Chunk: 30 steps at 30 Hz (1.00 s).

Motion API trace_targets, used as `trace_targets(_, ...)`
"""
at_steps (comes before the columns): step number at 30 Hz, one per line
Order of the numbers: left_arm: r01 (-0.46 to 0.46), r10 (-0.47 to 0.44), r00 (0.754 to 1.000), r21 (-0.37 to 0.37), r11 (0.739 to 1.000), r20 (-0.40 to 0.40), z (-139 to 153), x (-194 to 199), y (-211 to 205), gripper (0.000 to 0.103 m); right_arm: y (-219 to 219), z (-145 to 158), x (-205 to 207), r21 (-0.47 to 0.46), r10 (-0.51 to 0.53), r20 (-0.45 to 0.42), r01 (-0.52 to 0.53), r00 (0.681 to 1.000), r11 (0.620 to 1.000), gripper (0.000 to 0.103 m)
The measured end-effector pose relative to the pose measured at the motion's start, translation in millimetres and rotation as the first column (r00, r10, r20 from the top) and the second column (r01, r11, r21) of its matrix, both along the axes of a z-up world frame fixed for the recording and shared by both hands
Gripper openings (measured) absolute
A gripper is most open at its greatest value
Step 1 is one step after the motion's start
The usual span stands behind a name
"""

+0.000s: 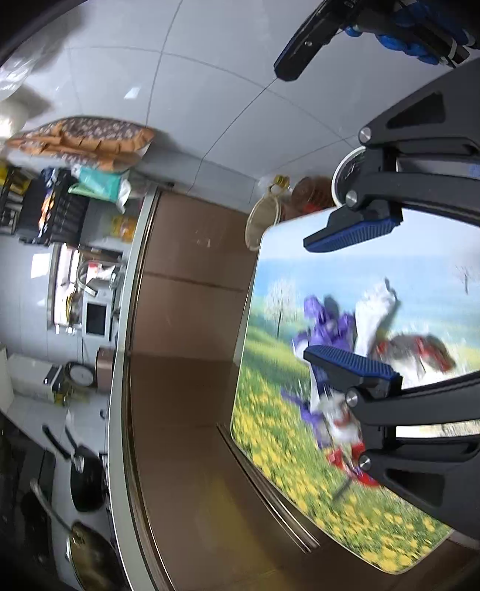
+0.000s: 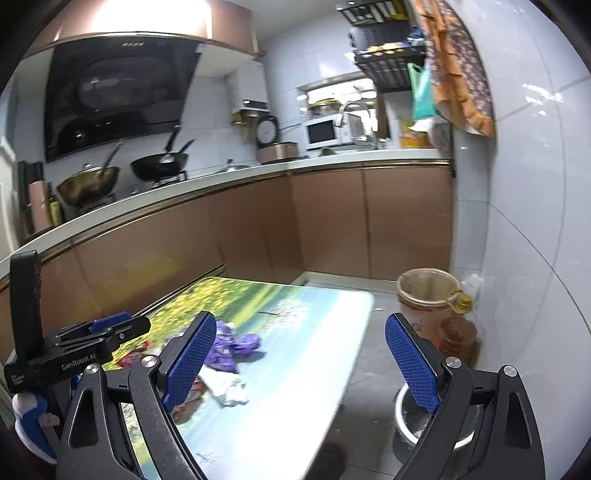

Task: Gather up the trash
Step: 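Move both grippers back to the trash on the table, then grasp the clear plastic bag with the left gripper while the right gripper grasps white tissue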

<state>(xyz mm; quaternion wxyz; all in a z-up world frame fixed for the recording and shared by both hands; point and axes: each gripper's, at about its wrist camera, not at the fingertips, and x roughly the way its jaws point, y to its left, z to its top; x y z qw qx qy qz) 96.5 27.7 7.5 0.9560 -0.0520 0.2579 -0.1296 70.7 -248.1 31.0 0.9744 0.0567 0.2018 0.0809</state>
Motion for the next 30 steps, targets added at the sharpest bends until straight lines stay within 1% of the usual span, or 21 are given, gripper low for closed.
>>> trace_targets(3,-0.04,0.04,0.999,-0.009,0.999,-0.003,-3,-6,20,0.05,13,1,-6,-0.008,0.041,0.007,-0.041,0.999,0.999,0.092)
trace_targets(7,-0.08,0.081,0.997,0.006,0.997,-0.014,-11,-10,45,0.05,29,-2,-6,-0.019,0.095,-0.006,-0.095,0.995,0.995,0.09)
trace_targets(9,-0.087,0.087,0.996,0.004,0.996,-0.034,-19,-9,55,0.05,40,-8,-3,-0.03,0.124,-0.026,-0.125,0.992,0.992,0.082)
trace_targets(12,-0.09,0.091,0.994,0.008,0.996,-0.067,-34,-6,61,0.05,54,-18,7,-0.029,0.169,-0.067,-0.171,0.983,0.985,0.075)
trace_targets(17,-0.049,0.05,0.992,0.017,0.999,-0.118,-63,-2,61,0.05,73,-36,25,-0.038,0.219,-0.122,-0.225,0.968,0.974,0.072)
trace_targets(21,-0.011,0.014,0.985,0.014,1.0,-0.17,-86,8,55,0.05,87,-53,42,-0.051,0.251,-0.165,-0.263,0.954,0.963,0.072)
trace_targets(25,0.042,-0.037,0.969,0.015,0.999,-0.243,-112,22,42,0.05,97,-78,62,-0.056,0.269,-0.234,-0.289,0.934,0.956,0.072)
trace_targets(28,0.089,-0.078,0.949,0.021,0.996,-0.306,-133,33,28,0.05,105,-100,79,-0.057,0.284,-0.292,-0.313,0.913,0.948,0.072)
trace_targets(30,0.099,-0.087,0.939,0.018,0.995,-0.331,-143,38,23,0.05,110,-116,90,-0.049,0.299,-0.326,-0.332,0.897,0.942,0.072)
